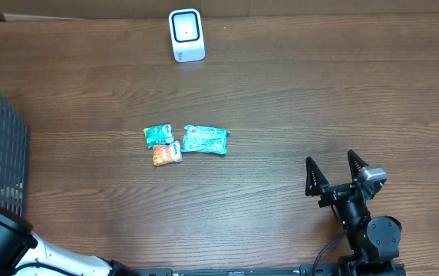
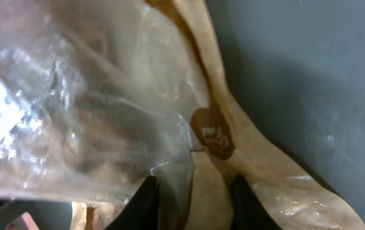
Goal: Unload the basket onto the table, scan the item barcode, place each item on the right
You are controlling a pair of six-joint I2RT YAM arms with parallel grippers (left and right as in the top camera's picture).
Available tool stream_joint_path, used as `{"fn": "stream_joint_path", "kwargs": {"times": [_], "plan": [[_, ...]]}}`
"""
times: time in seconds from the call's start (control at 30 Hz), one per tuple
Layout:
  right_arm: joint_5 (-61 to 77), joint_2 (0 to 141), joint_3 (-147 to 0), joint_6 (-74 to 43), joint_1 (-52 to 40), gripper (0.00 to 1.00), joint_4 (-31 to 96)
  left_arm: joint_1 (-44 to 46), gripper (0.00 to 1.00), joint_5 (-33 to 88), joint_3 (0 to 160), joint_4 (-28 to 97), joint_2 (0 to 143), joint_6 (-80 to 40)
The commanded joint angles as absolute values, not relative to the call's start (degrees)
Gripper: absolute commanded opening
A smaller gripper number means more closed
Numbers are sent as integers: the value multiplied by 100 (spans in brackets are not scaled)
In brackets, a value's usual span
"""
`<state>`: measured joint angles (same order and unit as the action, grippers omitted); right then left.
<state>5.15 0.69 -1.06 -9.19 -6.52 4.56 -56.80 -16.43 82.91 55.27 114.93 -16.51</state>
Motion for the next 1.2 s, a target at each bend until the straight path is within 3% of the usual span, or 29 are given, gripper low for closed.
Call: {"fn": "stream_joint_path", "kwargs": {"times": [0.0, 0.07, 0.37, 0.87, 0.9, 0.97, 1.03, 1.17], "plan": [[519, 16, -47, -910, -683, 100, 434, -5732, 11, -1358, 8534, 5968, 11839, -1673], [519, 16, -47, -910, -683, 100, 434, -5732, 5, -1347, 8895, 6344, 11839, -1673], [519, 16, -47, -910, -683, 100, 436, -5732, 4, -1345, 9909, 7317, 11723, -1673], [519, 16, -47, -910, -683, 100, 436, -5739, 5, -1291, 10084, 7242, 10068, -2029], [519, 16, -47, -910, -683, 100, 434, -5743, 13, -1282, 10082, 7271, 10009, -2071], [519, 16, -47, -910, -683, 100, 436, -5743, 42, -1282, 10082, 7365, 9957, -2082], [519, 16, -47, -910, -683, 100, 436, -5743, 62, -1284, 10062, 7461, 9963, -2082], [517, 16, -47, -910, -683, 100, 434, -5743, 83, -1275, 9690, 7365, 9966, -2132]]}}
